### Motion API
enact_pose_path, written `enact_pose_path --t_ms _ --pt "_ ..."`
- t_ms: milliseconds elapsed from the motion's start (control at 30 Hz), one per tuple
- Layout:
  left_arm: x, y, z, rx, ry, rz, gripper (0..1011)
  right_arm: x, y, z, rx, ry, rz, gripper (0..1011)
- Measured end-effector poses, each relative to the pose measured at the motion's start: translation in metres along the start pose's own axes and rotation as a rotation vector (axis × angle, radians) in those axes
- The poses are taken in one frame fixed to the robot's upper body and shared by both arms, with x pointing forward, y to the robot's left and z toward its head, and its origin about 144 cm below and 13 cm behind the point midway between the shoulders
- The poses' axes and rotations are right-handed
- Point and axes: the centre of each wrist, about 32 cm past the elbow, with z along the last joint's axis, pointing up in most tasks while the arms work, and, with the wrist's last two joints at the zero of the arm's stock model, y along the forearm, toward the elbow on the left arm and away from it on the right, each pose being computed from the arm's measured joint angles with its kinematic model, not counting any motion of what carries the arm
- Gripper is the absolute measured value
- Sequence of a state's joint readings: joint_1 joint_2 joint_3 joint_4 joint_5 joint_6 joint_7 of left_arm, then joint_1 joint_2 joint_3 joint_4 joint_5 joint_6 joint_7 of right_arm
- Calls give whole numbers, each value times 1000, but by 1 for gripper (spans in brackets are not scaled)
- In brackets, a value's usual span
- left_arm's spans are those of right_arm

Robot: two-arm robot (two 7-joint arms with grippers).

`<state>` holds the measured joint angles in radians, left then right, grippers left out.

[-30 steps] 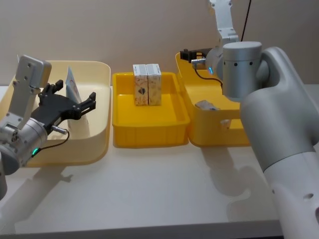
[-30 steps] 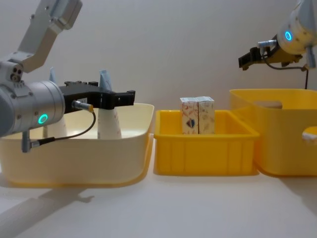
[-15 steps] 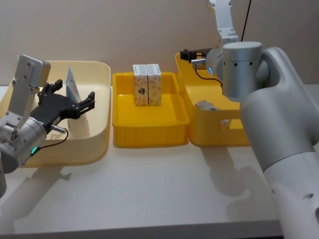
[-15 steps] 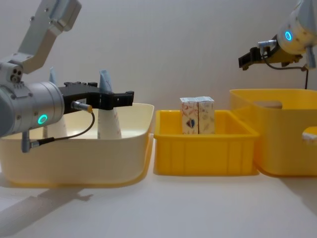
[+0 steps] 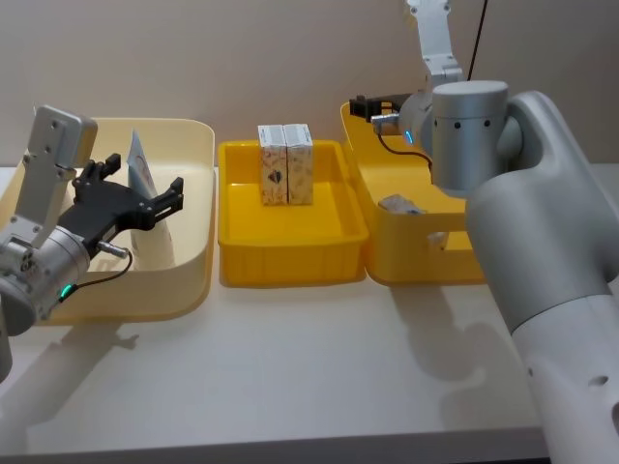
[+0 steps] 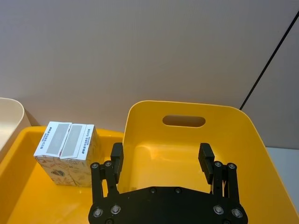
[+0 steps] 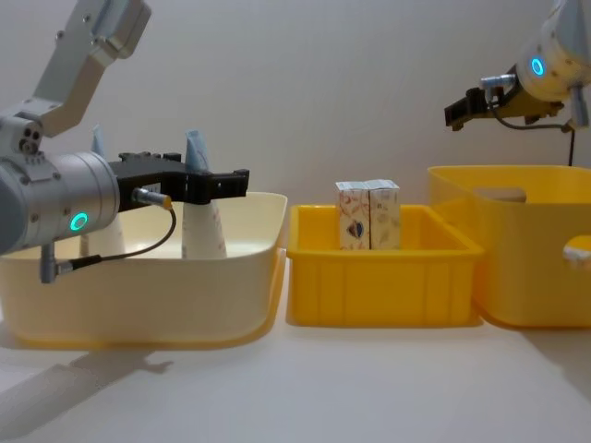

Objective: Bimanual collaborative sorting of washing and personal care products

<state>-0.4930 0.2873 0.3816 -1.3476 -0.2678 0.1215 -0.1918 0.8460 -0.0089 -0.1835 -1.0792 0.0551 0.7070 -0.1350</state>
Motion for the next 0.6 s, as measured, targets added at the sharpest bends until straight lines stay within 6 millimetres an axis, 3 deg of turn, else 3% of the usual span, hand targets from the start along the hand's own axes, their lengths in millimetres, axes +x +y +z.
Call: enact_pose_path --t_ms 600 --pt "-1 1 2 66 0 15 1000 0 0 0 0 0 0 1001"
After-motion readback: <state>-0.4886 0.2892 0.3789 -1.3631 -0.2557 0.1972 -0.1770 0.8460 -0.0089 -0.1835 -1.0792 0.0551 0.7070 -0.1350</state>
